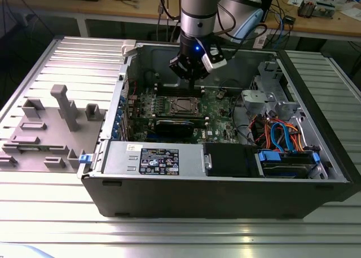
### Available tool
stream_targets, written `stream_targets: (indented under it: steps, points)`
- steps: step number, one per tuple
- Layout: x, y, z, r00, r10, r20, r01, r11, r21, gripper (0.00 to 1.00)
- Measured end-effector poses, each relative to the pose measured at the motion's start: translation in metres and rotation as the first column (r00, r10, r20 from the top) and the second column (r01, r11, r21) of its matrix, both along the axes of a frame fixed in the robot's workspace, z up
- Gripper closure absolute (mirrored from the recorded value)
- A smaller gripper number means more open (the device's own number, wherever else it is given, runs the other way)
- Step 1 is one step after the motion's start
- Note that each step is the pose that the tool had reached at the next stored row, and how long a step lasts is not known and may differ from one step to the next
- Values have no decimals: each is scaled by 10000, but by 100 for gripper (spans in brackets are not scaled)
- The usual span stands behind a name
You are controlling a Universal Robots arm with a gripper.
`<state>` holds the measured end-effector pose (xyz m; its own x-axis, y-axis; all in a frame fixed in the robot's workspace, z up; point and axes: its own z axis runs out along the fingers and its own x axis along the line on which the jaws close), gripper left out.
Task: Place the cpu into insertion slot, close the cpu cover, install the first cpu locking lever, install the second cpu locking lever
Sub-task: 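Install the second cpu locking lever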
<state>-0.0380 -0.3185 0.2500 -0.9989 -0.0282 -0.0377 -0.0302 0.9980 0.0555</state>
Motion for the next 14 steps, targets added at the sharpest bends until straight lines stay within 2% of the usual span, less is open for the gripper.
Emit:
stream_targets:
  steps: [8,14]
  points:
    - [0,-4,17,10000,1,-5,-1,10000,1,89]
    - [0,-46,13,10000,0,-5,0,10000,1,89]
